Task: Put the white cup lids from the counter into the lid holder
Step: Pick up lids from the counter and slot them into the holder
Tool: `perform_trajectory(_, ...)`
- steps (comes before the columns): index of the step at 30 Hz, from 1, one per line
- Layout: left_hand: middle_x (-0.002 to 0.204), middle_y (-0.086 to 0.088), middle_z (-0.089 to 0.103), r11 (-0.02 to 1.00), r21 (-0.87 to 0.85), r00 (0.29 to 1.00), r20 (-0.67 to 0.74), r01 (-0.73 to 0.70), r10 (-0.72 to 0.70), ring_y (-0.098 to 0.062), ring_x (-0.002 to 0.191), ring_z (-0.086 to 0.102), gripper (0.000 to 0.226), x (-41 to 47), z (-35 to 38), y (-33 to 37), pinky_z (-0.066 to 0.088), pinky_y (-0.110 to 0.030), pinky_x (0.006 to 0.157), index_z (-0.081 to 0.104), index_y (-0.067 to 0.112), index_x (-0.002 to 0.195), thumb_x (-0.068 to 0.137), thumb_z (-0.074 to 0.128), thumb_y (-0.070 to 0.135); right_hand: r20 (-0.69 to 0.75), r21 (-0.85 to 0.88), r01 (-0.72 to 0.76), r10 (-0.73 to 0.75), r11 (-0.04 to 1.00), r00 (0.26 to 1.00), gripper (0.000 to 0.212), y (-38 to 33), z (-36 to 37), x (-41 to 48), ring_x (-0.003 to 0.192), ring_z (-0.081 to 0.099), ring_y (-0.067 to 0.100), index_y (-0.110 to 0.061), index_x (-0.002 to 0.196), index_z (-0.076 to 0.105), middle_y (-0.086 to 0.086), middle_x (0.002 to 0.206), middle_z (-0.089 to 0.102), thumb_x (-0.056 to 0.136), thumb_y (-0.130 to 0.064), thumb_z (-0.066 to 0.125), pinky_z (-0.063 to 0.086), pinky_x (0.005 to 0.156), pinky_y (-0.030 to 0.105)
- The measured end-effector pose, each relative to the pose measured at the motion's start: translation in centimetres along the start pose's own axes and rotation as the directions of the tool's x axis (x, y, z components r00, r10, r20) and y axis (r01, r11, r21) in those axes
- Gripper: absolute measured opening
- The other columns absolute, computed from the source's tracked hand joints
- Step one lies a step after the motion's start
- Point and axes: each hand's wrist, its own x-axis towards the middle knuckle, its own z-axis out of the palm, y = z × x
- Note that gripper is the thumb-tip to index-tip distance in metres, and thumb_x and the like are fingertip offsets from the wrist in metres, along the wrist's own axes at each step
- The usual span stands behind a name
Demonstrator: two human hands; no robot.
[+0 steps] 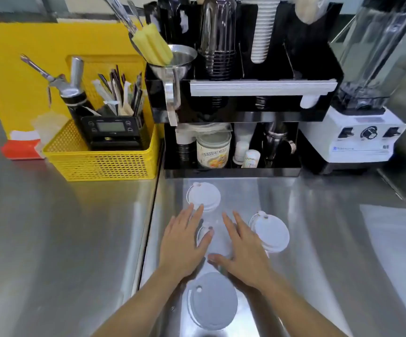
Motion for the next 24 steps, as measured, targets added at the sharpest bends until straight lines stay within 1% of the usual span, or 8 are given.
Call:
perform_trajectory(2, 0.152, 0.002, 0.029, 0.999, -0.030, 0.999, 0.032, -0.024, 0.025, -0.016, 0.140, 0.023, 0.061, -0.3, 0.6, -0.2, 0.021, -0.038, 0.115, 0.020, 0.030, 0.143, 0.089, 0.037, 0.053, 0.041, 0.050, -0.027, 0.025, 0.998, 0.999, 0.096, 0.2, 0.5, -0.1, 0.142, 0.007, 0.019, -0.036, 0.141, -0.005, 0.004, 0.156, 0.002, 0.069, -0.074, 0.044, 0.014, 0.112, 0.038)
perform_trajectory(5, 0.150, 0.004, 0.035, 0.998, -0.056, 0.992, 0.124, 0.008, -0.001, -0.015, 0.138, 0.028, 0.060, -1.1, 1.7, -0.6, 0.023, -0.035, 0.114, 0.023, 0.030, 0.142, 0.088, 0.039, 0.053, 0.051, 0.015, -0.008, 0.008, 1.000, 0.999, 0.092, 0.6, 1.3, -0.4, 0.139, 0.017, 0.021, -0.027, 0.143, 0.003, 0.005, 0.155, 0.014, 0.073, -0.070, 0.044, 0.015, 0.112, 0.037)
perform_trajectory(9, 0.147, 0.007, 0.038, 0.995, -0.100, 0.991, 0.133, 0.028, -0.014, -0.013, 0.137, 0.028, 0.056, -1.3, 2.2, -0.4, 0.013, -0.024, 0.111, 0.029, 0.029, 0.140, 0.089, 0.044, 0.046, 0.007, 0.008, 0.021, -0.021, 1.000, 1.000, 0.084, 0.3, 1.0, -0.2, 0.130, 0.031, 0.020, -0.023, 0.141, 0.015, 0.003, 0.146, 0.032, 0.074, -0.062, 0.049, 0.022, 0.106, 0.033)
perform_trajectory(11, 0.141, 0.008, 0.045, 0.976, -0.208, 0.992, 0.119, 0.060, -0.035, -0.013, 0.129, 0.039, 0.050, -1.2, 1.9, 0.2, 0.024, -0.019, 0.102, 0.036, 0.029, 0.135, 0.088, 0.050, 0.040, 0.006, 0.031, 0.029, -0.030, 0.999, 1.000, 0.083, -0.1, 0.6, 0.1, 0.123, 0.038, 0.021, -0.021, 0.139, 0.020, 0.004, 0.139, 0.040, 0.072, -0.060, 0.051, 0.030, 0.101, 0.033)
perform_trajectory(15, 0.124, 0.005, 0.055, 0.827, -0.523, 0.978, 0.095, 0.207, -0.185, -0.014, 0.115, 0.052, 0.040, 0.4, 0.4, 1.6, 0.038, -0.013, 0.091, 0.049, 0.022, 0.123, 0.085, 0.059, 0.021, -0.075, 0.108, 0.042, -0.034, 0.993, 0.997, 0.078, -1.2, -1.4, 1.0, 0.115, 0.044, 0.019, -0.022, 0.132, 0.031, 0.000, 0.131, 0.048, 0.068, -0.057, 0.060, 0.037, 0.095, 0.028)
perform_trajectory(18, 0.122, -0.003, 0.056, 0.628, -0.728, 0.938, 0.062, 0.276, -0.340, -0.021, 0.110, 0.056, 0.043, 2.6, -1.7, 3.0, 0.047, -0.033, 0.094, 0.049, 0.015, 0.121, 0.081, 0.064, 0.009, -0.159, 0.109, 0.095, -0.077, 0.990, 0.984, 0.076, -1.6, -3.8, 2.4, 0.117, 0.041, 0.017, -0.023, 0.131, 0.035, -0.003, 0.131, 0.048, 0.067, -0.054, 0.062, 0.033, 0.093, 0.026)
perform_trajectory(20, 0.117, -0.004, 0.058, 0.488, -0.831, 0.917, 0.062, 0.266, -0.394, -0.022, 0.104, 0.058, 0.043, 4.3, -3.4, 4.3, 0.050, -0.031, 0.084, 0.048, 0.014, 0.117, 0.079, 0.066, 0.004, -0.214, 0.112, 0.129, -0.103, 0.985, 0.971, 0.075, -1.9, -5.7, 3.4, 0.119, 0.039, 0.015, -0.024, 0.131, 0.035, -0.005, 0.131, 0.047, 0.069, -0.053, 0.064, 0.032, 0.092, 0.024)
perform_trajectory(24, 0.098, 0.001, 0.063, 0.417, -0.877, 0.924, 0.072, 0.238, -0.376, -0.017, 0.090, 0.062, 0.033, 7.3, -7.0, 7.5, 0.051, -0.029, 0.070, 0.055, 0.010, 0.109, 0.078, 0.067, 0.005, -0.325, 0.088, 0.165, -0.128, 0.982, 0.937, 0.081, -2.5, -9.8, 5.0, 0.127, 0.029, 0.017, -0.020, 0.136, 0.030, 0.000, 0.142, 0.034, 0.070, -0.052, 0.066, 0.028, 0.101, 0.027)
